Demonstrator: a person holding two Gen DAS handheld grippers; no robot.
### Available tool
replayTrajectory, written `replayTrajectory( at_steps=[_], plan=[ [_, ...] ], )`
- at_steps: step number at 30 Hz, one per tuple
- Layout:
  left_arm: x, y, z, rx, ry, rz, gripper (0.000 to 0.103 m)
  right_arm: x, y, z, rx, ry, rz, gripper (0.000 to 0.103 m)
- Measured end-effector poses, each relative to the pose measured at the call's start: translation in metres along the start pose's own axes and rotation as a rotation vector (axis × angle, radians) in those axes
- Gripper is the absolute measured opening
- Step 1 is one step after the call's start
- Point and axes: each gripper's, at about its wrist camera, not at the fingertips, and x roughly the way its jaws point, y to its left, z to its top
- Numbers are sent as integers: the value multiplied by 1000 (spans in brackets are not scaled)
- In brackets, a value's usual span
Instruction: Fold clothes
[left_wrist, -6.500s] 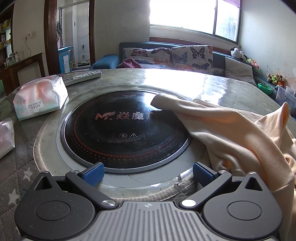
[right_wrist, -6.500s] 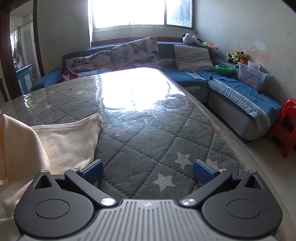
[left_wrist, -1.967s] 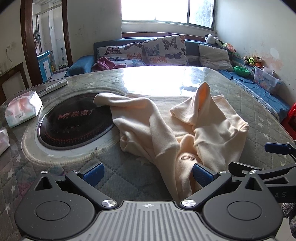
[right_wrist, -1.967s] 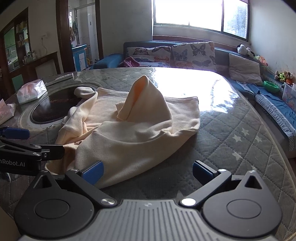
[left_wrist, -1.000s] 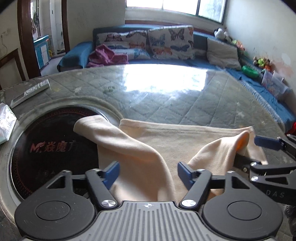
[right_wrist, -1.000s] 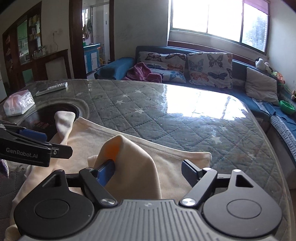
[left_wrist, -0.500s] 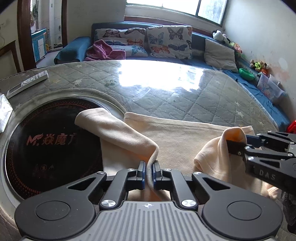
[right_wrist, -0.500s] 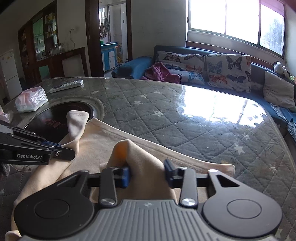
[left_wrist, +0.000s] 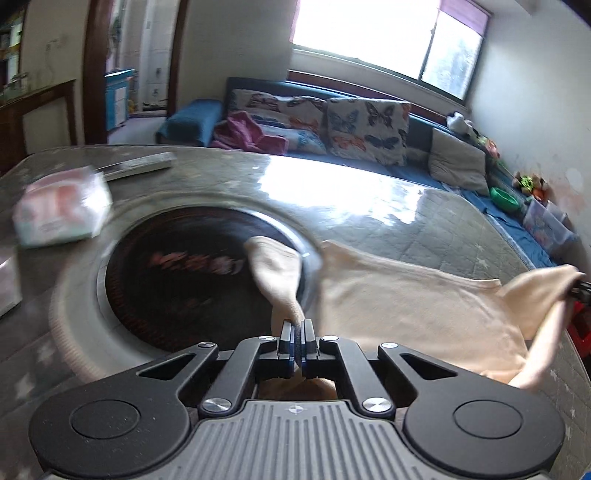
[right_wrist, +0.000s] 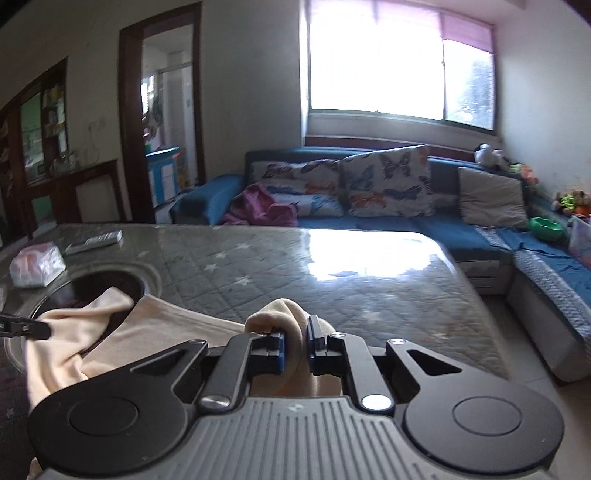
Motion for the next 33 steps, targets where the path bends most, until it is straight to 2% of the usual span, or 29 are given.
replayTrajectory(
  at_steps=[7,12,15,18,20,23,25,29,31,33],
  plan=[
    [-42,37,-37,-62,21,20,3,-60,-38,-30,98,-23,-126,10],
    [-54,50,-63,-71,66,34,3,-74,-61,-65,173,42,-206,11],
    [-54,56,-73,-66,93,58,3,-71,-74,-84,217,100,-258,18],
    [-62,57,-75,-39,85,57,6,-81,-88,-103,263,135,-287,21],
    [-69,52,-72,-10,68,44,6,-86,-89,-105,255,140,-295,35],
    [-79,30,-69,64,43,-45,17,-91,-85,-102,205,121,-314,42],
    [-81,10,-72,131,45,-114,34,-90,-79,-97,183,112,-316,46],
    [-81,-28,-86,266,74,-237,36,-77,-69,-93,109,144,-268,56],
    [-78,-39,-91,297,97,-272,41,-67,-65,-93,50,169,-290,57],
    [-76,-46,-96,325,115,-292,42,-60,-66,-94,15,171,-352,57]
  ],
)
